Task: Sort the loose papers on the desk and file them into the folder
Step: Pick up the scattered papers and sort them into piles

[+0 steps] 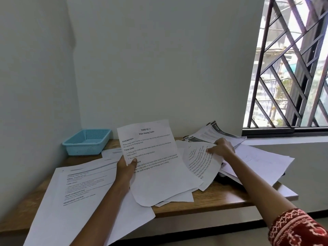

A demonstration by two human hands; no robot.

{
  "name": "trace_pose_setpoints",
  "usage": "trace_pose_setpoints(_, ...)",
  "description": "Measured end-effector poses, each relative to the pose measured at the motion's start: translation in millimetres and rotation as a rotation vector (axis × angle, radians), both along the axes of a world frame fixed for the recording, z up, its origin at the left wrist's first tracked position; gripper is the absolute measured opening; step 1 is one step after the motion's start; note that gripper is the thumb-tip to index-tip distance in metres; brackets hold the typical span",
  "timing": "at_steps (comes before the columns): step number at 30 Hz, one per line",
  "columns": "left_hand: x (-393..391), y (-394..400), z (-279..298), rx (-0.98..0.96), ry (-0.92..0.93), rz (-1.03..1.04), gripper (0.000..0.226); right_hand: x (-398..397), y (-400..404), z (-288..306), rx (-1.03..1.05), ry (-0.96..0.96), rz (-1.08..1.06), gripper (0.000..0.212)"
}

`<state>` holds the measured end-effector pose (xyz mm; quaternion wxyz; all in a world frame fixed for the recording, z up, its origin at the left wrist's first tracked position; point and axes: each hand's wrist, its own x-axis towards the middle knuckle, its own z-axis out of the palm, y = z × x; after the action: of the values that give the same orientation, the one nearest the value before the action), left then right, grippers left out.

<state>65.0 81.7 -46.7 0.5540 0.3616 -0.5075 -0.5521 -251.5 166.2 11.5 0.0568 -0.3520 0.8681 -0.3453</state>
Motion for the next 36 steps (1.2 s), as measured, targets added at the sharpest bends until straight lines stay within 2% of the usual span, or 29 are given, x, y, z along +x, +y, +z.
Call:
trace_pose_setpoints(3, -0.3, -1.2, 0.3, -0.006, -0.017, 0.001, 0.031, 0.7, 2.4, 4.6, -0.089, -0.014, 0.060, 0.047)
trace_pose_setpoints(8, -0.1, -3.1, -1.5, 0.006, -0.039, 0.012, 0.031, 4.9, 12.9, 19.7, -0.233, 0.014, 0.074, 0.014)
trace_pose_setpoints(15, -1.6, -7.8, -9.4, 0.046, -0.141, 0.033, 0.034, -3.9, 34.0, 52.5, -0.554, 0.036, -0.001, 0.009)
trace_pose_setpoints(19, -2.9, -6.7, -8.4, 0.060, -0.157, 0.031, 0.034, -4.3, 42.3, 63.5, -0.852, -0.088, -0.119, 0.003)
trace_pose_setpoints(23, -2.4, -4.7, -6.6, 0.065, -0.169, 0.026, 0.033, 2.3, 38.4, 61.7, -1.000, -0.229, -0.096, 0.002)
trace_pose_setpoints(26, -1.5, -3.8, -5.6, 0.077, -0.155, 0.020, 0.033, 13.4, 28.0, 51.1, -0.929, -0.277, -0.032, 0.010)
trace_pose_setpoints(31, -1.7, 0.2, -2.1, 0.099, -0.100, 0.011, 0.034, 70.5, 8.1, 9.3, -0.711, -0.191, 0.094, 0.005)
trace_pose_setpoints(33, -1.2, 1.5, -0.4, 0.138, -0.018, -0.012, 0.038, 91.4, 0.2, -8.8, -0.549, -0.212, 0.192, 0.007)
trace_pose_setpoints(36, 1.1, 3.3, -0.4, 0.152, 0.030, -0.054, 0.037, 105.5, -5.4, -21.8, -0.196, -0.235, 0.390, 0.017)
